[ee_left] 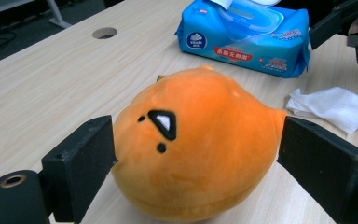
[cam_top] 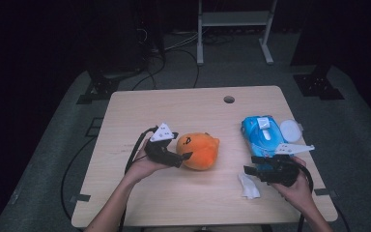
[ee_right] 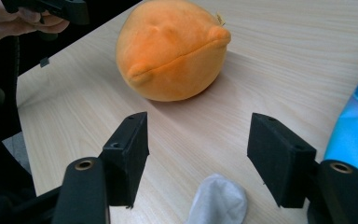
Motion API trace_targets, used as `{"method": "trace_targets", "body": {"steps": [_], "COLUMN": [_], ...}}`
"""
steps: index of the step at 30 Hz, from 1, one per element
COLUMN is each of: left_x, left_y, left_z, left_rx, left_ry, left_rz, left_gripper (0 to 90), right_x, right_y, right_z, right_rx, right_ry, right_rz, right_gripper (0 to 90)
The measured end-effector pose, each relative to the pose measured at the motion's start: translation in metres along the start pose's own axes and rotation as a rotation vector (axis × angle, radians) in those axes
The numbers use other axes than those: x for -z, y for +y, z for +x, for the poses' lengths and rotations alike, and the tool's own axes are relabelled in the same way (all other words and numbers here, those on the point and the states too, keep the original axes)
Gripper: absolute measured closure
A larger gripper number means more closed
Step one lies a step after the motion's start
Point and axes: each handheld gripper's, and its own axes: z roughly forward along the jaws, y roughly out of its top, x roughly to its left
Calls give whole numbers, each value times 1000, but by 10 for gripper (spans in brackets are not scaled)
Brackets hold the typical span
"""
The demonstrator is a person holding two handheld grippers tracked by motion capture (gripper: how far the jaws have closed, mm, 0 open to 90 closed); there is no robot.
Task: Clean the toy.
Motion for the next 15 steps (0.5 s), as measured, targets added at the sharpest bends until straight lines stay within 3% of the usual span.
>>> {"method": "trace_targets", "body": {"steps": [5,15], "left_x": [5,7], "left_y": [-8,-21], "left_z": [2,0], "left_rx": [10,25], "left_ry": [41,47], "left_rz": [-18,-8], "left_gripper": [94,93], "right_x": [-1,0], "right_y": [0,-2], "right_z": [-1,-1], "right_rx": [2,-12], "right_ry": [-6,-21], "right_rz": [-7,-8], "right_gripper": [350,353]}}
